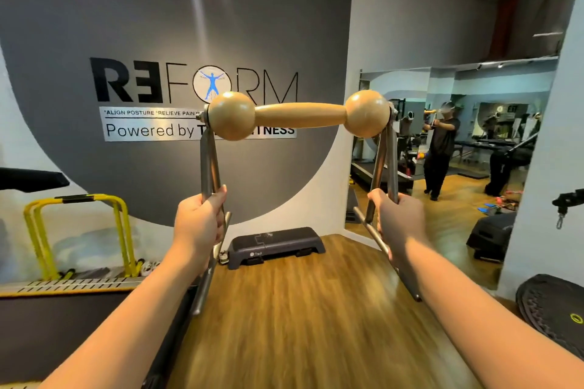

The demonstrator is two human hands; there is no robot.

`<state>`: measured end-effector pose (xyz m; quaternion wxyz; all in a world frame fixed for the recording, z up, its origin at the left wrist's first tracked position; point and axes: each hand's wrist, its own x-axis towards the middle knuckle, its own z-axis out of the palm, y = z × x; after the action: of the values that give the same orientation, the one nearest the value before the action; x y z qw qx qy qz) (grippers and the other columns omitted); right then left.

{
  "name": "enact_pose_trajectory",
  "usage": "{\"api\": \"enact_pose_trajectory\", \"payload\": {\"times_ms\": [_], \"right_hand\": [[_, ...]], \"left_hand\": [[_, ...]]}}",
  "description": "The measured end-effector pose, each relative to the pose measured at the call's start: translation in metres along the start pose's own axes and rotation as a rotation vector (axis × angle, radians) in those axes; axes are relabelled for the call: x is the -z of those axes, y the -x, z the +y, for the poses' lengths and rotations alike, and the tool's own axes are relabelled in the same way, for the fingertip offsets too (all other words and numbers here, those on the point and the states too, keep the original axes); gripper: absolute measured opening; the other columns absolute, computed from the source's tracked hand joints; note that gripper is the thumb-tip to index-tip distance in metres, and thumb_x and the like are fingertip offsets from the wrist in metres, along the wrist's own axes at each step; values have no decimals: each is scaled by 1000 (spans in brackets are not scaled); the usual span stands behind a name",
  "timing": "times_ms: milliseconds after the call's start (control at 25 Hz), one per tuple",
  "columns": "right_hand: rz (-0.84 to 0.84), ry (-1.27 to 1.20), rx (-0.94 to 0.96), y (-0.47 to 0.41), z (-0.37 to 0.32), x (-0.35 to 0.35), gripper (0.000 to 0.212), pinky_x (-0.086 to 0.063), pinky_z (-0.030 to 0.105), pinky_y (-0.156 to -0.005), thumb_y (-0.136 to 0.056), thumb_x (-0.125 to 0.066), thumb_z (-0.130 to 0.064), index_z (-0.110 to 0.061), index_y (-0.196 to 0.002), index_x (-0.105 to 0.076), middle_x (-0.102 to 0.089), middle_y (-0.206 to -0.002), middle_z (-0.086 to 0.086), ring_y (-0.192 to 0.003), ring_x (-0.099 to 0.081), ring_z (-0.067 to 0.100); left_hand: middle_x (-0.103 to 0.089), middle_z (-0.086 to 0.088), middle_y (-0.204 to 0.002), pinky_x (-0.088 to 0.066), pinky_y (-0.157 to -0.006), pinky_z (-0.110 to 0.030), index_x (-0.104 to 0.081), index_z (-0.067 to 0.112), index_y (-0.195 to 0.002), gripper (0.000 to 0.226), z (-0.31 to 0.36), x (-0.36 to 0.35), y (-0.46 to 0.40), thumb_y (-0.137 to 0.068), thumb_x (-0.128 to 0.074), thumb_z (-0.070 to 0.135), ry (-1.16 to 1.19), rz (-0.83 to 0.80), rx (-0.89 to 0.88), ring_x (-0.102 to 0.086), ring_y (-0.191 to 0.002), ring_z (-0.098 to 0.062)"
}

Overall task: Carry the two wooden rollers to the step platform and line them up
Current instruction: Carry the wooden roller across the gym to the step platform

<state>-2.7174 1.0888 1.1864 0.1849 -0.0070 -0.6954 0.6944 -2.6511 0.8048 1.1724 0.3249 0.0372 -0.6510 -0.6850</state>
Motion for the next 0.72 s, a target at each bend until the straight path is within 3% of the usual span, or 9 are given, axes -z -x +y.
{"api": "enact_pose_trajectory", "payload": {"times_ms": [120,320,440,560,720], "right_hand": [[12,14,0,-61,16,-33,22,-41,30,-58,-92,-65,-30,-15,-76,-60,-55,-66,2,-63,-53,22],[-18,15,58,-164,58,-104,23,-38,15,-39,-94,-65,-23,-8,-77,-62,-56,-67,7,-59,-51,18],[-18,-4,47,-220,85,-158,26,-46,26,-53,-90,-66,-26,-11,-70,-60,-56,-64,6,-61,-55,21],[5,-59,5,-288,104,-224,29,-48,28,-52,-91,-64,-20,-14,-65,-54,-48,-50,-4,-46,-49,11],[10,-85,-15,-372,127,-303,31,-40,29,-50,-87,-67,-27,-21,-60,-54,-45,-45,-8,-49,-45,16]], "left_hand": [[-34,4,-50,-26,-38,-23,-42,16,-68,40,-26,-21,-56,-103,-57,26,-14,28,10,-28,-40,-11],[-34,6,-48,-24,-39,-23,-40,18,-67,41,-90,-38,-167,-103,-57,26,5,43,13,-27,-40,-11],[-34,7,-47,-24,-40,-24,-39,18,-65,43,-127,-41,-237,-104,-56,25,-1,43,-3,-27,-39,-11],[-35,5,-48,-24,-44,-26,-39,18,-65,43,-162,-43,-324,-104,-54,25,-45,47,-16,-28,-40,-12],[-37,4,-49,-26,-46,-27,-43,16,-67,41,-196,-46,-435,-104,-55,28,-71,55,-11,-31,-40,-12]]}}
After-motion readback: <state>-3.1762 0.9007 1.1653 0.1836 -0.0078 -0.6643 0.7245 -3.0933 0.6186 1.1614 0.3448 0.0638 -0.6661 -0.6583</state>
